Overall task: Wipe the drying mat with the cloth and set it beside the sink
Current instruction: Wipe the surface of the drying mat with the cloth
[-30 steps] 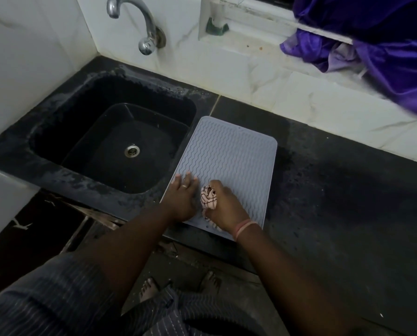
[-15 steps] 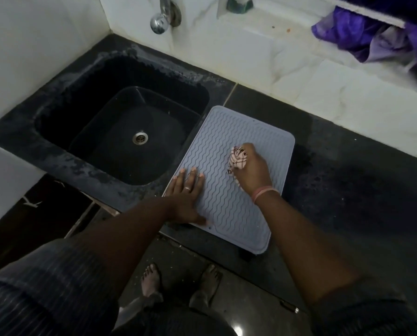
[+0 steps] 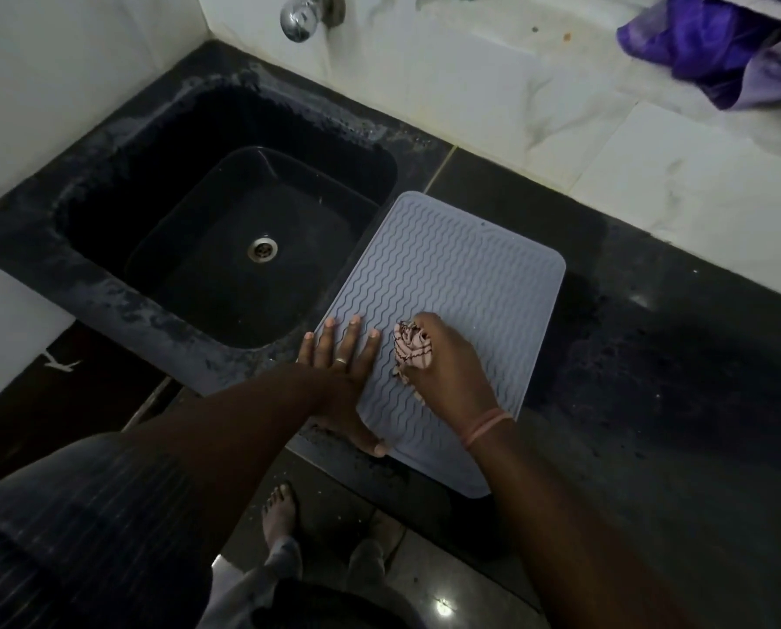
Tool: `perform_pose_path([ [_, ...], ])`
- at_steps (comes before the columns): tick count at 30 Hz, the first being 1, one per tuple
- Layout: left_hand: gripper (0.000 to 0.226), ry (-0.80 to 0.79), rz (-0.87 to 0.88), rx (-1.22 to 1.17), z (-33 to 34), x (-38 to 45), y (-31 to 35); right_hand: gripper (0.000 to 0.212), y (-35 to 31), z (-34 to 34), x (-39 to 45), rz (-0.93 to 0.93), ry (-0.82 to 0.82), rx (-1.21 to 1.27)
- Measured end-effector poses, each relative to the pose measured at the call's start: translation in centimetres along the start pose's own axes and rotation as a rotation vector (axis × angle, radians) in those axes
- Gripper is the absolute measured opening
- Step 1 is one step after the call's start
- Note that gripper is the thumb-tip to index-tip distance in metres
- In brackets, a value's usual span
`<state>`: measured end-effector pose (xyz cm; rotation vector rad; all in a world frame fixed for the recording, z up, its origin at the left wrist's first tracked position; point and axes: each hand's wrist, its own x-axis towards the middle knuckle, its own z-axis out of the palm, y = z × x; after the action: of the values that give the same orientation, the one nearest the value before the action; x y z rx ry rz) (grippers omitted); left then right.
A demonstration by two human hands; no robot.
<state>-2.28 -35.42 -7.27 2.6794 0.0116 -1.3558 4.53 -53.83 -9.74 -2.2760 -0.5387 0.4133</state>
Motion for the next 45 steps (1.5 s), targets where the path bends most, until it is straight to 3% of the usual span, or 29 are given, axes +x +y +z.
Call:
perform_pose_path([
  [5,0.165,-0.070,-0.036,0.024,-0.7,0.3,0.1,0.048,0.7,-1.6,3.0,-0.032,0.048,0.029],
  [13,0.166,-0.193,-0.101,0.061,-2.4,0.5,0.8,0.056,1.8,-3.7,9.2,0.051,0.191,-0.003],
  [24,0.168,-0.187,-0.158,0.039,-3.3,1.0,1.8,0.053,1.1,-5.8,12.5,0.099,0.284,-0.054],
  [28,0.165,-0.200,-0.156,0.048,-3.4,1.0,1.8,0.039,0.5,-5.4,8.5,0.138,0.106,0.144],
  [31,0.165,-0.202,-0.166,0.057,-3.6,1.1,2.0,0.049,0.8,-3.1,4.4,0.104,0.002,0.105],
  [34,0.166,-0.183,-0.148,0.052,-3.2,1.2,1.7,0.064,1.2,-1.7,4.0,0.076,0.112,0.071],
  [45,0.151,-0.135,-0.027,-0.015,-2.0,1.3,0.1,0.061,1.4,-5.0,12.8,0.205,0.348,0.035],
])
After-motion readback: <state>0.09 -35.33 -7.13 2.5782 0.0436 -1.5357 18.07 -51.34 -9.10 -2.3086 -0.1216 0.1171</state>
